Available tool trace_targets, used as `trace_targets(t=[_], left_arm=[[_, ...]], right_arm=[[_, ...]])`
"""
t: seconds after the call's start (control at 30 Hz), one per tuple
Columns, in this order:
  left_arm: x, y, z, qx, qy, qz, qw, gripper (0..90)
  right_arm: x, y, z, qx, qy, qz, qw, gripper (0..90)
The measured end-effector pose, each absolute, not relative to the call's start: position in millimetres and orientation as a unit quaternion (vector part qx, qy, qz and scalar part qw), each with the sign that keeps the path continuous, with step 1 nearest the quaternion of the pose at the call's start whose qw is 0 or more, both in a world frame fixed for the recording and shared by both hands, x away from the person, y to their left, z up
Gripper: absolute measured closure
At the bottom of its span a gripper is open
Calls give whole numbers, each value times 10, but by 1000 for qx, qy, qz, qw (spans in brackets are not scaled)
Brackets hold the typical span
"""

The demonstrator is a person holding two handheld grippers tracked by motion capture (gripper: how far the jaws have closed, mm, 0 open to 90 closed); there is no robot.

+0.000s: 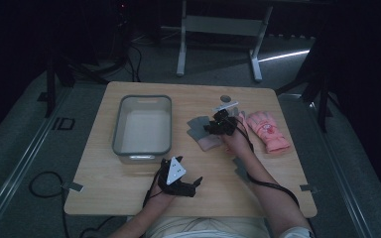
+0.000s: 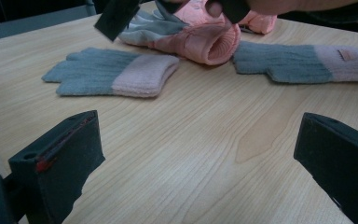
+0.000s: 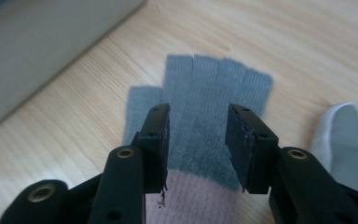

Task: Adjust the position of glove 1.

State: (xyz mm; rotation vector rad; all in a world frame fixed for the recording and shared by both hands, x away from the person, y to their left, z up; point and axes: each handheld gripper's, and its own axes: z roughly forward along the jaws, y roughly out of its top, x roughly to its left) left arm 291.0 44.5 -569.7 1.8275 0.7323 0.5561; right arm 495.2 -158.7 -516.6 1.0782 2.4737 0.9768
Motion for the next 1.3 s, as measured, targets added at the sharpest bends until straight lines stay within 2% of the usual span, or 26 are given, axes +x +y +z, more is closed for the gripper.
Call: trace_targets(t=[0.2, 0.5, 0.57, 0.63, 0.67, 0.73, 0.87, 0.97, 1.07, 1.3], left_arm=[[2910, 448, -5698, 761, 307, 232, 522, 7], [2902, 452, -5699, 759, 307, 235, 525, 7], [2901, 453, -5699, 758, 307, 235, 525, 7], [2898, 456, -5699, 757, 308, 237, 526, 7], [2898, 456, -5699, 757, 308, 237, 526, 7], [2902, 458, -5699, 756, 310, 235, 526, 7], [2904, 461, -5698, 756, 311, 234, 526, 7], [2900, 460, -5699, 755, 311, 237, 526, 7], [2899, 456, -5699, 756, 311, 238, 525, 7], [2895, 455, -5700, 753, 313, 242, 526, 7]], right_arm=[[5050, -1517, -5284, 372, 861, 319, 137, 640], [5164, -1403, -5410, 379, 875, 266, 141, 606], [5183, -1378, -5397, 372, 882, 255, 138, 641], [5192, -1359, -5385, 381, 881, 249, 131, 715], [5192, -1359, -5385, 381, 881, 249, 131, 715], [5176, -1298, -5372, 394, 877, 241, 133, 814], [5117, -1264, -5307, 418, 865, 248, 125, 846], [4986, -1325, -5121, 439, 844, 280, 124, 847], [4768, -1388, -4899, 444, 828, 311, 143, 848], [4004, -1644, -4416, 454, 780, 396, 170, 849]])
